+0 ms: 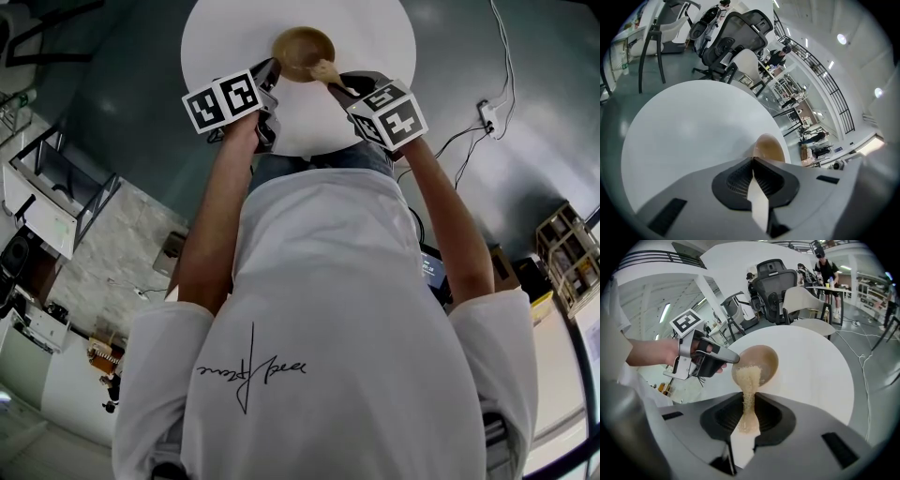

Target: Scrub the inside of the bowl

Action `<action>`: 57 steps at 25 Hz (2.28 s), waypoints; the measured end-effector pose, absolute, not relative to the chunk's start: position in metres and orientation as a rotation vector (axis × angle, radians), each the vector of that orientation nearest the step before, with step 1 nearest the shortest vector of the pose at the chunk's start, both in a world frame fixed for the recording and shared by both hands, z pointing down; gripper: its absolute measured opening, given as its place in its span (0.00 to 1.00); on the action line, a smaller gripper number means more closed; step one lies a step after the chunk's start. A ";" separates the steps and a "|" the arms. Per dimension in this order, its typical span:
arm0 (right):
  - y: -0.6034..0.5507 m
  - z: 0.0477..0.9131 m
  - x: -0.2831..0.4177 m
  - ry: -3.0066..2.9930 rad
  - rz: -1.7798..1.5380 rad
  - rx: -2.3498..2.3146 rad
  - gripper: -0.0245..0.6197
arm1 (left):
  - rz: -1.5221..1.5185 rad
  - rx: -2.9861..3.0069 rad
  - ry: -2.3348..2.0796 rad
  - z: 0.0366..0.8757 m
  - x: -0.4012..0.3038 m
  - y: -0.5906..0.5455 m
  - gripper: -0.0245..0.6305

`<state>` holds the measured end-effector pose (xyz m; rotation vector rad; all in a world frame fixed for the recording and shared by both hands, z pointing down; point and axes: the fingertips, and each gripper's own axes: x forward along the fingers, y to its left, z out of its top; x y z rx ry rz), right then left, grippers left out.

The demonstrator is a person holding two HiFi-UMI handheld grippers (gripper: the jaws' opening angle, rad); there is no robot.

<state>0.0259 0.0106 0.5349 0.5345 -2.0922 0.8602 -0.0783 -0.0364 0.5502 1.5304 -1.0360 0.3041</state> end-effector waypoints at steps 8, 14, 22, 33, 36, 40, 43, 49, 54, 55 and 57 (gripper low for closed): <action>0.003 0.535 0.036 -2.085 0.845 0.550 0.17 | 0.314 1.548 -1.004 0.549 -0.075 -0.034 0.06; 0.001 0.534 0.040 -2.081 0.836 0.569 0.17 | 0.321 1.560 -1.001 0.549 -0.074 -0.030 0.06; -0.004 0.533 0.047 -2.078 0.823 0.592 0.17 | 0.323 1.563 -0.992 0.547 -0.070 -0.028 0.05; -0.009 0.535 0.047 -2.084 0.817 0.590 0.17 | 0.341 1.566 -0.988 0.548 -0.070 -0.027 0.06; -0.010 0.535 0.048 -2.086 0.813 0.591 0.17 | 0.344 1.571 -0.991 0.548 -0.070 -0.026 0.06; -0.012 0.535 0.048 -2.088 0.818 0.594 0.17 | 0.349 1.570 -0.991 0.548 -0.070 -0.025 0.06; -0.014 0.534 0.048 -2.090 0.815 0.595 0.17 | 0.350 1.569 -0.991 0.548 -0.070 -0.025 0.06; -0.016 0.532 0.049 -2.098 0.807 0.593 0.17 | 0.359 1.570 -0.998 0.546 -0.070 -0.023 0.06; -0.020 0.533 0.050 -2.099 0.805 0.600 0.17 | 0.362 1.572 -0.995 0.547 -0.069 -0.024 0.06; -0.020 0.533 0.050 -2.100 0.806 0.601 0.17 | 0.363 1.572 -0.995 0.547 -0.069 -0.024 0.06; -0.022 0.533 0.051 -2.100 0.807 0.604 0.17 | 0.366 1.573 -0.995 0.547 -0.069 -0.024 0.06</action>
